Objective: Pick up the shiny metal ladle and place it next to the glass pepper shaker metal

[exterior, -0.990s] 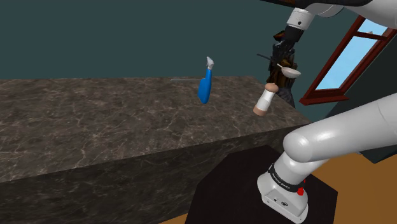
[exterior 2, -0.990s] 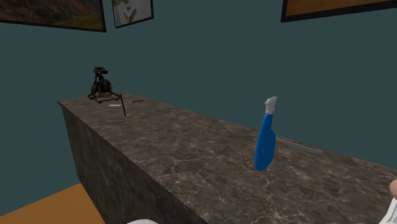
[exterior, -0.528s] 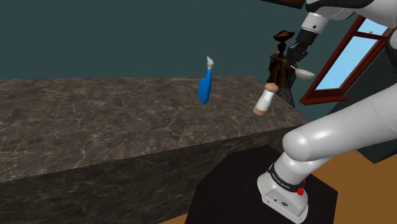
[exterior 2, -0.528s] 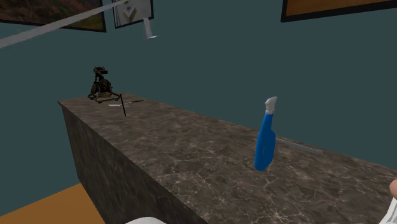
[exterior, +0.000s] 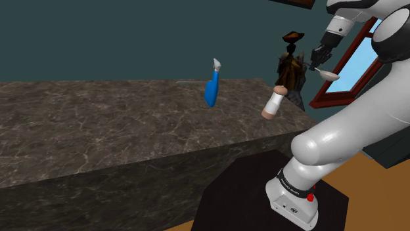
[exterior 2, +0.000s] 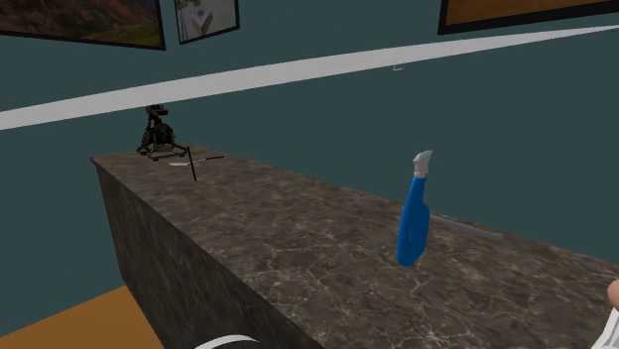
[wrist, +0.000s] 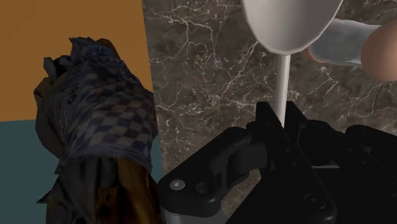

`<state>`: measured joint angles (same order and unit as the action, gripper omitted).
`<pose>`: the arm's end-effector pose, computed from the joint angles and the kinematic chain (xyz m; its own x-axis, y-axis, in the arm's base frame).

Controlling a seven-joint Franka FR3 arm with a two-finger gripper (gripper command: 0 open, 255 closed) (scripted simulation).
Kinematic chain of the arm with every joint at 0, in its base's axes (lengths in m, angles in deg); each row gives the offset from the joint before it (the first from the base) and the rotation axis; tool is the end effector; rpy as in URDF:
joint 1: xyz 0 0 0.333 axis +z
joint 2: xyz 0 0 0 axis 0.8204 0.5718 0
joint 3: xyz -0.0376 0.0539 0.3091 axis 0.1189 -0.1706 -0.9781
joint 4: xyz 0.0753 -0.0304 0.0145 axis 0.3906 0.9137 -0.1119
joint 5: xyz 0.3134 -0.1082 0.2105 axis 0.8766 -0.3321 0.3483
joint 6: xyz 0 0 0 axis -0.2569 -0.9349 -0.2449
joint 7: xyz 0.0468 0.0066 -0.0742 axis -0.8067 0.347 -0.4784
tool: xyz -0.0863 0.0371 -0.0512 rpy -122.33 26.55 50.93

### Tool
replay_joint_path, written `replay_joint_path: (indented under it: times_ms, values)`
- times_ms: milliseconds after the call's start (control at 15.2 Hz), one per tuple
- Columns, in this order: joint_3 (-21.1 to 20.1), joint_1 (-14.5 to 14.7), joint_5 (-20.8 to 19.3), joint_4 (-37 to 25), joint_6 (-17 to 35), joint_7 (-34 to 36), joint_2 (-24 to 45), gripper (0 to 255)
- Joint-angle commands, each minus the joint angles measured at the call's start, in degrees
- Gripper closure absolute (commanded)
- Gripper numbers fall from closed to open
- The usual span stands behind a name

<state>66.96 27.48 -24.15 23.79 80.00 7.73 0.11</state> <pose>0.2046 -0.4508 0.6003 0.9017 -0.4316 -0.0255 -0.4315 -0.8947 -0.1154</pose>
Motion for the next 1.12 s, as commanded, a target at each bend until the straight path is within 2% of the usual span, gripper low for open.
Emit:
replay_joint_path:
  times_ms: [0, 1056]
  values:
    - [1.1, -0.5, 0.1, 0.0, 0.7, -1.7, 0.8, 255]
    - [1.7, -0.9, -0.4, 12.7, 13.0, -2.1, 0.4, 255]
